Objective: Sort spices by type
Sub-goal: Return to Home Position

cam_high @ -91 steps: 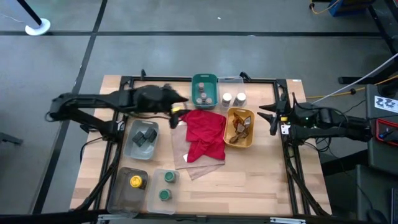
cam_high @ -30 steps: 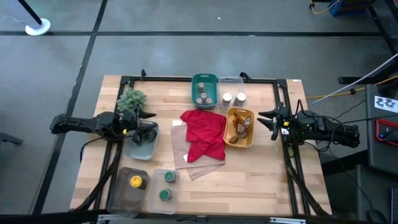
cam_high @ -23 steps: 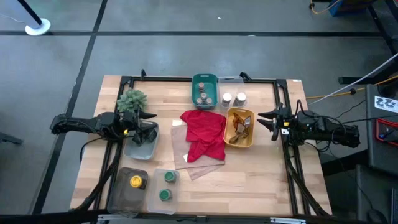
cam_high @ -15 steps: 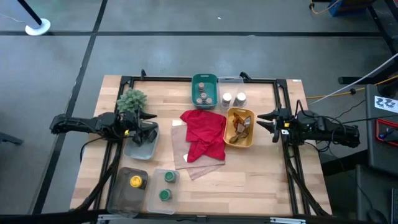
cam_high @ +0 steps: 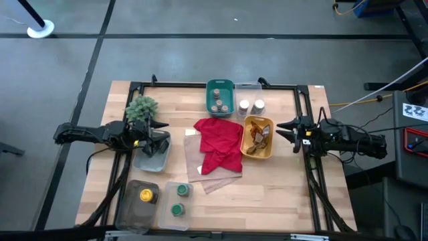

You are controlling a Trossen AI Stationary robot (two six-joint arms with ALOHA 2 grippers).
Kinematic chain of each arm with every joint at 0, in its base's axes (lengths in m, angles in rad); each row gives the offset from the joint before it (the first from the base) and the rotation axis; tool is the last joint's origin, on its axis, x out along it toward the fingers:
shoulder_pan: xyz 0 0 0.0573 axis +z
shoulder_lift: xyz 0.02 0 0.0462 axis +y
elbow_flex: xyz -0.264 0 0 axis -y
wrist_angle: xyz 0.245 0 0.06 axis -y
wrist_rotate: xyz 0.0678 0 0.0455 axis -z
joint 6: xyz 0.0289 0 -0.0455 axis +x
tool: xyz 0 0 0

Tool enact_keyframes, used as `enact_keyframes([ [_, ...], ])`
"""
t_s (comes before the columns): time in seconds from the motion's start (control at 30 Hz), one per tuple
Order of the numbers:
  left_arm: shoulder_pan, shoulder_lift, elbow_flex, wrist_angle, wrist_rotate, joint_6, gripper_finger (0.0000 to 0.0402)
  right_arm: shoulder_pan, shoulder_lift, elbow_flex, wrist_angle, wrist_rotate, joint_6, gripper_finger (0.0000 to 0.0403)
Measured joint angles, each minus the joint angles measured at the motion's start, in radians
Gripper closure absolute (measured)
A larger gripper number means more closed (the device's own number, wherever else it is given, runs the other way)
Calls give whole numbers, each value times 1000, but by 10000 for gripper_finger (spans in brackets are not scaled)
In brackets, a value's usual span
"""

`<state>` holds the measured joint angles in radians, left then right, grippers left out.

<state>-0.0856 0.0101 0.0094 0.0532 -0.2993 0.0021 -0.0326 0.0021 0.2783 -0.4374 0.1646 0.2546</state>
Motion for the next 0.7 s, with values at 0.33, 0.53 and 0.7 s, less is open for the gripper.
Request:
enact_keyframes([
  [0.33, 0, 0, 0, 0, 0, -1, 174, 0, 0, -158, 132, 0, -16, 260],
  [0.53, 0, 0, 0, 0, 0, -2, 174, 0, 1, -183, 209, 1, -36, 260],
  [0.7, 0, 0, 0, 0, 0, -2, 174, 0, 1, -183, 205, 19, -51, 260],
])
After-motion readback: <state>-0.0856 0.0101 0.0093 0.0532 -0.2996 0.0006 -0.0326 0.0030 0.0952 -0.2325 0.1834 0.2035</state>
